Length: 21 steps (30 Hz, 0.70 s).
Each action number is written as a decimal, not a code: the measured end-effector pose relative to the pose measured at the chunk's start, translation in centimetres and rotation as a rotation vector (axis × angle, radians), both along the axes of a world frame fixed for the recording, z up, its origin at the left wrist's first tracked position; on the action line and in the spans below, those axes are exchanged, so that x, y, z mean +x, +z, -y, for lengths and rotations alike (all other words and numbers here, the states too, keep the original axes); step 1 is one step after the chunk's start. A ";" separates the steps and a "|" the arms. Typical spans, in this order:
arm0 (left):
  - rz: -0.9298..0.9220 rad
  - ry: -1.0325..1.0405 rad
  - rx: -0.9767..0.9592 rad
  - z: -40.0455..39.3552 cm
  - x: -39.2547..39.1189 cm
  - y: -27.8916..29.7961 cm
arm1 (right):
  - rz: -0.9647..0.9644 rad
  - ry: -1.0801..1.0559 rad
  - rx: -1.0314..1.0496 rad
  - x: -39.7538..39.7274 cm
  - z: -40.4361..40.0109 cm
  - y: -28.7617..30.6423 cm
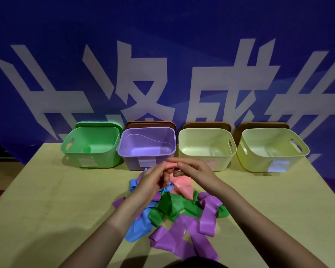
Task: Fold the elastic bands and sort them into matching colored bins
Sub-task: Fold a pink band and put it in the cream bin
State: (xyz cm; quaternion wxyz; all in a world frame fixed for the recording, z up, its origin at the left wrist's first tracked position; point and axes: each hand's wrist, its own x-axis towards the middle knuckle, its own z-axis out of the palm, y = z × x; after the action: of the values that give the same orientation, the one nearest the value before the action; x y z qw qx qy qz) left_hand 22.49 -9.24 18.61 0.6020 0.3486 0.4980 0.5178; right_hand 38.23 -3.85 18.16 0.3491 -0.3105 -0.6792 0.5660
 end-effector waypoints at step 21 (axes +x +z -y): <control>0.026 0.088 -0.072 -1.2 1.6 -1.2 | -0.035 -0.193 -0.147 -1.9 0.4 -0.6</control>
State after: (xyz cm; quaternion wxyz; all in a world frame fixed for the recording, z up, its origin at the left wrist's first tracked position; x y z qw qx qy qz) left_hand 24.12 -8.03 17.44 0.5972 0.2977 0.5232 0.5300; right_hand 36.33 -4.24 17.55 0.3903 -0.3891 -0.5966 0.5833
